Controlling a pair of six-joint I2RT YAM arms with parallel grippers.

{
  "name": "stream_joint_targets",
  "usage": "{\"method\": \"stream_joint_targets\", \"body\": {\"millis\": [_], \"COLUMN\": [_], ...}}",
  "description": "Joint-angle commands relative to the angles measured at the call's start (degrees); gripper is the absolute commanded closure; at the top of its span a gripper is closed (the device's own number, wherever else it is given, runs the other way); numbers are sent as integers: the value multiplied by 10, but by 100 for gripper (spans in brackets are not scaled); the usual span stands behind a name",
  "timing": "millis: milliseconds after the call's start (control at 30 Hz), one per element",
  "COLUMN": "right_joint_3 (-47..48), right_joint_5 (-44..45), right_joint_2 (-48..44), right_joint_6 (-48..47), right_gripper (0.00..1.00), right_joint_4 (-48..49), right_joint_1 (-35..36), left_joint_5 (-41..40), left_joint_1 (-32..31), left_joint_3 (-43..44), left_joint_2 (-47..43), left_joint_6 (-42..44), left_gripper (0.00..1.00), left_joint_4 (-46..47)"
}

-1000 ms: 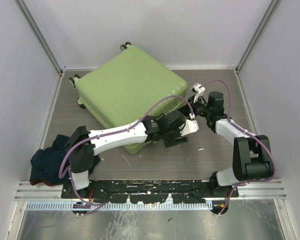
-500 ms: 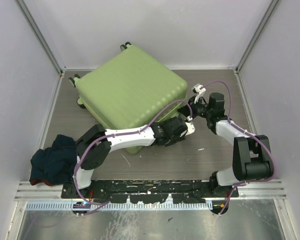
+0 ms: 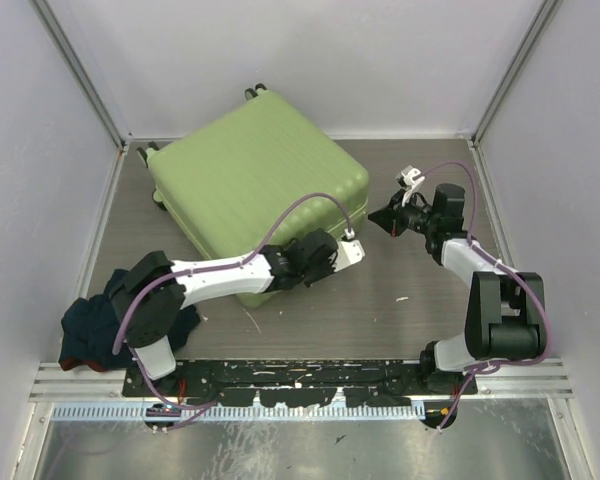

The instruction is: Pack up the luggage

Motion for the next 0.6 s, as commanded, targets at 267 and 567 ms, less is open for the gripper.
{"method": "stream_joint_targets", "body": {"millis": [267,567], "right_joint_3": [17,65], "right_joint_5": [-30,-14], "right_joint_2": [-33,36], "right_joint_6": [-183,-40], "right_gripper": [99,99], "right_joint_4": [-71,92], "right_joint_1": [-70,-19], "left_joint_5": [156,229], "left_joint_1": [18,30], "left_joint_3": [-265,-292], "left_joint_2": [-222,-249], "left_joint_6": [306,414], "left_gripper": [100,100], "left_joint_4": [-112,-146]}}
